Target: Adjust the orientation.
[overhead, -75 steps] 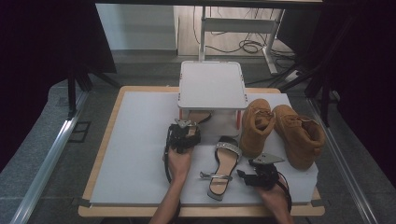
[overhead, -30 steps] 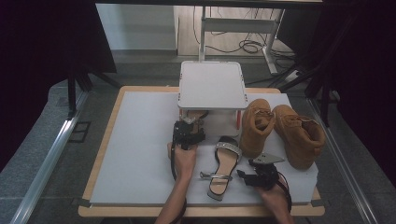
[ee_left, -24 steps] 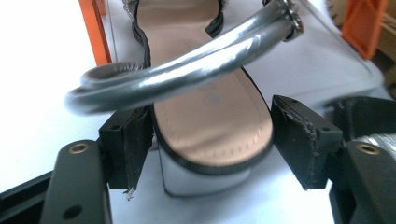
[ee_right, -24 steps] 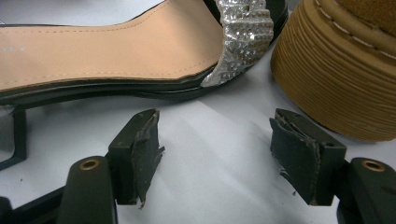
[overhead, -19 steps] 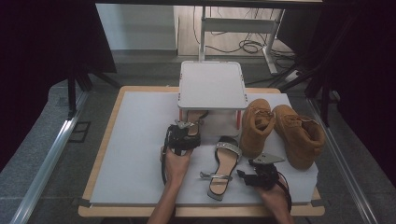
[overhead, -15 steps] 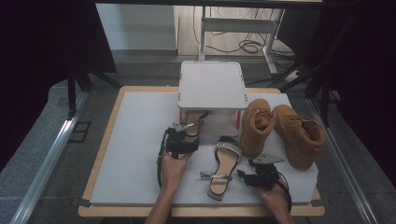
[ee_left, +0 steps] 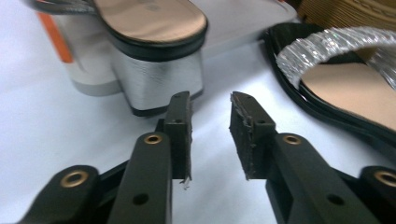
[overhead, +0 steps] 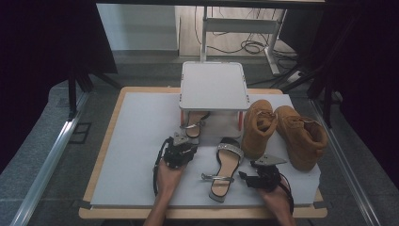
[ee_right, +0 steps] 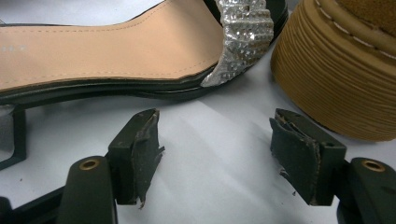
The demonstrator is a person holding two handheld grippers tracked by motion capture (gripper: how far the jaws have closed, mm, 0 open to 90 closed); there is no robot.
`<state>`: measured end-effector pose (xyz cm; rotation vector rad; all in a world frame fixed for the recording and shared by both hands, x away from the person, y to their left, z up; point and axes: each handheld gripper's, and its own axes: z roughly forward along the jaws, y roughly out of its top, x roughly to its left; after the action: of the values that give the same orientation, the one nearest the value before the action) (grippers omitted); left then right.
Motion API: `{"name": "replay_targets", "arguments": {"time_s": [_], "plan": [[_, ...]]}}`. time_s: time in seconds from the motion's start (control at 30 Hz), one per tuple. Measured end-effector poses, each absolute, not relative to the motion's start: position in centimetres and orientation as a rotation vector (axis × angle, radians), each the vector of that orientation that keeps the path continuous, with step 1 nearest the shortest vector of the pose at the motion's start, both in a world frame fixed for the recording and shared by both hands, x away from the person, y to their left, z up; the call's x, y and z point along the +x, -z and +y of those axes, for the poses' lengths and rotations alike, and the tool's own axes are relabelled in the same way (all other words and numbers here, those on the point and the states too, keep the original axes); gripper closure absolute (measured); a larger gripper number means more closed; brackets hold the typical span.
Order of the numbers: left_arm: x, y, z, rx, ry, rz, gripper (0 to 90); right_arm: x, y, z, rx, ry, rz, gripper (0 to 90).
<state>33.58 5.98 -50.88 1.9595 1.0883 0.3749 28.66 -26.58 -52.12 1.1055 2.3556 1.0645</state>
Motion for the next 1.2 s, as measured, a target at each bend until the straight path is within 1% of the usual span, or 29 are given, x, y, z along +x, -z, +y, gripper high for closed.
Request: {"name": "replay_targets", "arguments": {"time_s": [0.17,0.2,0.33,0.4,0.5,0.6,0.87,1.13,1.2], "plan": [[33.5,51.0,5.7,1.985,-0.412,1.049,72.3,28.7,52.1,-26.6,1.106,-1.065,2.356,32.1],[33.4,51.0,5.7,1.998,-0.459,1.037,73.6,28.7,52.1,-26.6,1.106,-1.063,2.355,32.1],[33.5,50.8,5.6,2.012,-0.495,1.015,76.9,28.7,52.1,-26.6,1.106,-1.065,2.356,32.0],[33.6,50.6,5.5,1.997,-0.484,1.044,81.2,28.7,52.1,-26.6,1.106,-1.065,2.356,32.1],[33.9,50.3,5.2,1.976,-0.486,1.076,83.7,28.7,52.1,-26.6,1.105,-1.065,2.356,32.0],[34.4,50.3,5.1,1.944,-0.481,1.114,89.5,28.7,52.1,-26.6,1.105,-1.064,2.356,32.1],[35.1,50.6,5.0,1.913,-0.446,1.144,90.0,28.7,52.1,-26.6,1.106,-1.065,2.356,32.0],[36.4,50.5,3.9,1.935,-0.482,1.136,90.0,28.7,52.1,-26.6,1.106,-1.065,2.356,32.1],[36.8,50.5,3.7,1.931,-0.474,1.134,90.0,28.7,52.1,-26.6,1.106,-1.065,2.356,32.0]]}}
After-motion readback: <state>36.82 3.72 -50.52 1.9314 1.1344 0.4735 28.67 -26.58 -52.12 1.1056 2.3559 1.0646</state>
